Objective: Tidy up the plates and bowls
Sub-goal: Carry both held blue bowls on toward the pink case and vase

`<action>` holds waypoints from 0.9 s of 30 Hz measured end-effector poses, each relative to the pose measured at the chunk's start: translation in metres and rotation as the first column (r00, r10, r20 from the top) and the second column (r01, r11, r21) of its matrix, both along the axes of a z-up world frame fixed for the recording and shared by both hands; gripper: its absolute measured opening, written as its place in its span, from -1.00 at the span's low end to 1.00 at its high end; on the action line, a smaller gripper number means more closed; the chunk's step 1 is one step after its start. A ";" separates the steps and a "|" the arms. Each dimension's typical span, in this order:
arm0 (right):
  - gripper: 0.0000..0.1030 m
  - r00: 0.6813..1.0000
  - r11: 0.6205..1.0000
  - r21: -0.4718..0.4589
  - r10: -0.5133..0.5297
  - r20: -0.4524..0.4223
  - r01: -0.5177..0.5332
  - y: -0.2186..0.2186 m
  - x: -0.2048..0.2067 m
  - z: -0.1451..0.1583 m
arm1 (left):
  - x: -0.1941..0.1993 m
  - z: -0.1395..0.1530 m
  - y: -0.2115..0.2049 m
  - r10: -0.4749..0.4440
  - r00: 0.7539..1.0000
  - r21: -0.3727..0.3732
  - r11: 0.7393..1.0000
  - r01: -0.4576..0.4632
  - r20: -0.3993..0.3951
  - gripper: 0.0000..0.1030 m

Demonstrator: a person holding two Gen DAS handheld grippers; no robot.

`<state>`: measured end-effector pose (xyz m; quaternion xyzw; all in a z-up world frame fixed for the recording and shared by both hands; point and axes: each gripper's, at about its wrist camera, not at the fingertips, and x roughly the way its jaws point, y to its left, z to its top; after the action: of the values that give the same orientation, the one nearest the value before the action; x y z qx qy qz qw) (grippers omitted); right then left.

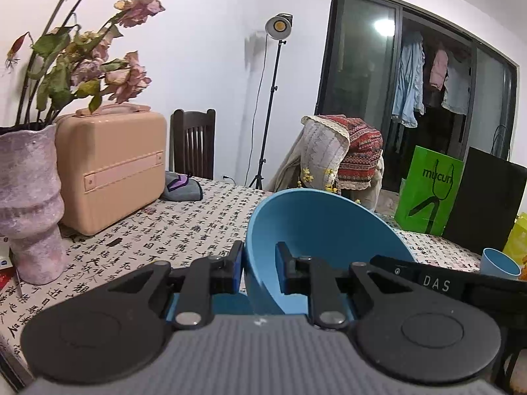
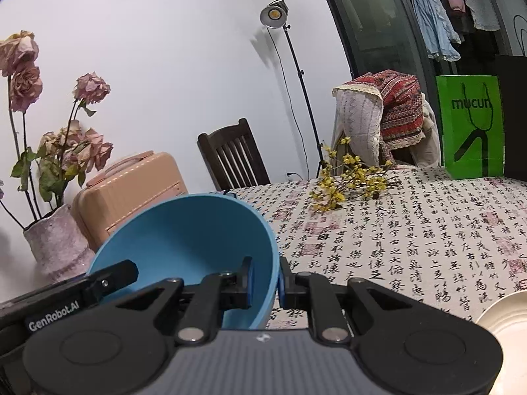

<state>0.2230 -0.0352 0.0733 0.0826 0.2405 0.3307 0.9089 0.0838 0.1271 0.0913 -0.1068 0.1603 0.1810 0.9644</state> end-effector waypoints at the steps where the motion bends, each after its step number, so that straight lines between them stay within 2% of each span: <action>1: -0.73 1.000 1.000 0.000 0.002 -0.001 -0.002 0.003 -0.001 0.000 | -0.001 0.000 0.003 0.003 1.000 -0.002 1.000 -0.003 0.000 -0.61; 17: -0.73 0.995 0.996 -0.033 0.085 -0.055 -0.086 0.052 -0.011 -0.004 | -0.026 -0.009 0.046 0.061 0.998 -0.027 0.998 -0.061 -0.002 -0.61; 27: -0.73 0.993 0.991 -0.078 0.109 -0.051 -0.113 0.077 -0.017 -0.005 | -0.032 -0.017 0.064 0.072 0.997 -0.051 0.996 -0.073 -0.015 -0.61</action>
<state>0.2056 0.0421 0.0683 0.0399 0.2789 0.3686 0.8859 0.0522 0.1910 0.0742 -0.1364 0.1672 0.2124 0.9531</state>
